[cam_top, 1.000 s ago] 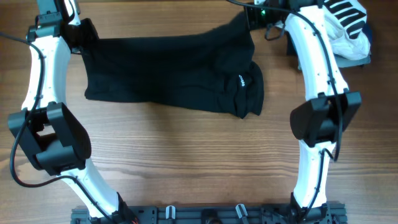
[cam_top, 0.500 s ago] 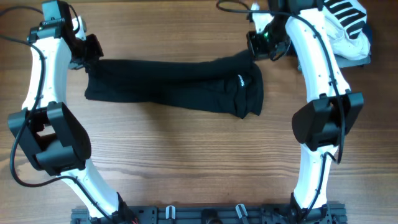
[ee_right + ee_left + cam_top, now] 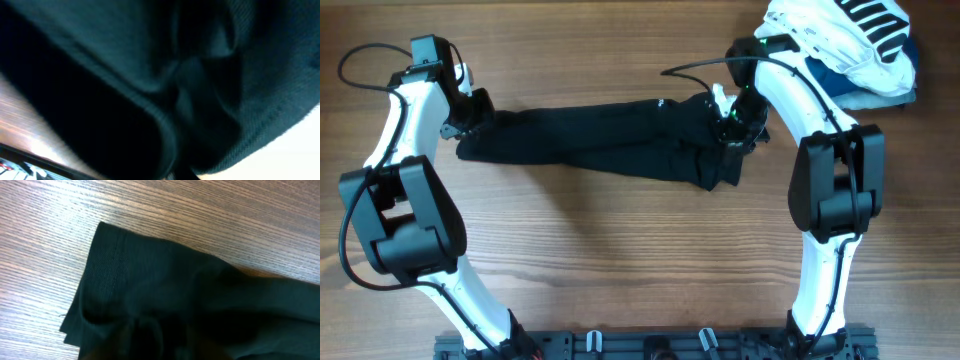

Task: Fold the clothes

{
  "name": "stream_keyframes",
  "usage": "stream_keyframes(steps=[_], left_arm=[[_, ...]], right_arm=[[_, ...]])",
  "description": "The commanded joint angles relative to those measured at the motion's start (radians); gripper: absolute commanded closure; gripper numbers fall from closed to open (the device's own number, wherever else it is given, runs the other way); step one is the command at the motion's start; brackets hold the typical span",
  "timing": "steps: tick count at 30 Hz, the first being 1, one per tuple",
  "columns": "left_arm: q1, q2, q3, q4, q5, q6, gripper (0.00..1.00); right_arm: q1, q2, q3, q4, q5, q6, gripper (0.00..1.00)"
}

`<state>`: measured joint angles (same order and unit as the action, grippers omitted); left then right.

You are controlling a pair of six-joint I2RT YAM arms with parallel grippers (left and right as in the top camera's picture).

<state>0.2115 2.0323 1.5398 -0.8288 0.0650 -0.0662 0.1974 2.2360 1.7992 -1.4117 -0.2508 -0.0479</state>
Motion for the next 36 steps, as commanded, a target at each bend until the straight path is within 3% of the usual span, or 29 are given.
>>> stream_keyframes(steps=[1,3,5,7,16,20,24,29,32,36], left_arm=[[0.009,-0.035,-0.009,0.017,-0.010,0.006,0.17],[0.009,-0.040,0.008,0.008,-0.010,0.005,0.11],[0.009,-0.063,0.040,-0.016,-0.001,-0.018,0.05],[0.010,-0.092,0.050,-0.020,0.024,-0.020,0.01],[0.010,-0.022,0.048,-0.056,0.025,0.009,0.00],[0.010,-0.006,0.047,-0.082,0.024,0.009,0.01],[0.011,-0.005,0.046,-0.078,0.024,0.009,0.02],[0.052,-0.005,0.046,-0.089,0.025,0.014,0.00],[0.127,0.009,0.046,-0.089,0.157,0.133,0.00],[0.181,0.067,0.046,-0.080,0.201,0.253,0.00]], right_arm=[[0.006,-0.037,-0.004,0.032,-0.006,-0.002,0.75],[0.006,-0.092,0.011,0.064,-0.031,-0.007,0.63],[0.006,-0.171,0.021,0.090,-0.043,-0.031,0.28],[0.006,-0.240,0.021,0.121,-0.043,-0.031,0.08],[0.006,-0.233,0.018,0.279,-0.042,-0.031,0.05],[0.015,-0.196,0.008,0.346,-0.096,-0.113,0.14],[0.062,-0.137,0.005,0.401,-0.086,-0.195,0.15],[0.093,-0.092,0.005,0.447,-0.080,-0.158,0.16],[0.091,-0.092,0.005,0.462,-0.080,-0.151,0.14],[0.090,-0.092,0.005,0.462,-0.080,-0.135,0.12]])
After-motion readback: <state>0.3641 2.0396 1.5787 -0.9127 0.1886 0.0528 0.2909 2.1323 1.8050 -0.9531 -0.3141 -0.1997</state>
